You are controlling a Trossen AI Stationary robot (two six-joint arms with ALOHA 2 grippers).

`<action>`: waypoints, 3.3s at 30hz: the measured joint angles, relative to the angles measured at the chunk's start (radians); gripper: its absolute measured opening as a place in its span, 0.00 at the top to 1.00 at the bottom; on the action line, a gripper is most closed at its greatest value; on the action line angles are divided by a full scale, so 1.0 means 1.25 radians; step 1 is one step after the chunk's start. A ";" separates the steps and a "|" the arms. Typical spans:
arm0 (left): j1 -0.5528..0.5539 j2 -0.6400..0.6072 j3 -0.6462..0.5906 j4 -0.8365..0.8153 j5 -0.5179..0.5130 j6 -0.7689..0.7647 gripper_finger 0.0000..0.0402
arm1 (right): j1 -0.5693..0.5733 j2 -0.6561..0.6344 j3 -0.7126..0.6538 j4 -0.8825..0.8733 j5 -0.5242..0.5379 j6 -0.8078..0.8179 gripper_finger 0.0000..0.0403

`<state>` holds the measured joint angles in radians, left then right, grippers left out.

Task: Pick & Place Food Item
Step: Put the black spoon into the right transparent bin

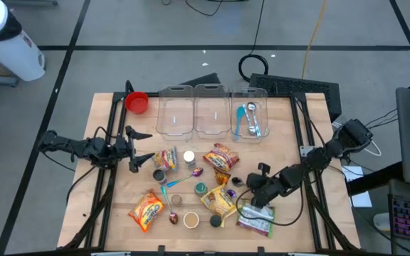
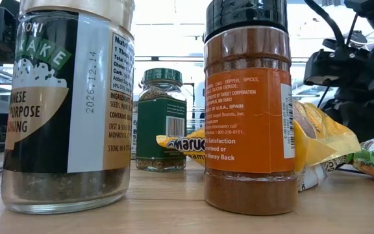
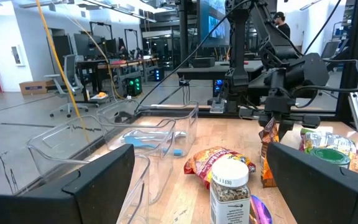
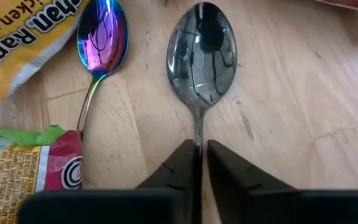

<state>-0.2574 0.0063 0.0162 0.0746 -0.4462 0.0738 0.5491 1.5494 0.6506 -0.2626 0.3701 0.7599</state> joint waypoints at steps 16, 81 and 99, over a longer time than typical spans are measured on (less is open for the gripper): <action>0.000 0.000 0.000 0.000 0.000 0.000 0.07 | -0.022 -0.123 -0.009 -0.027 -0.018 -0.071 0.99; 0.000 0.000 0.000 0.000 0.000 0.000 0.07 | -0.742 -0.214 -0.002 0.306 0.142 -0.357 0.99; 0.000 0.000 0.000 0.001 0.000 0.000 0.07 | -0.770 -0.132 -0.003 0.302 0.139 -0.325 0.99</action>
<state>-0.2575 0.0063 0.0162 0.0753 -0.4465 0.0738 -0.4129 1.3849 0.6468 0.1148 0.5437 0.3532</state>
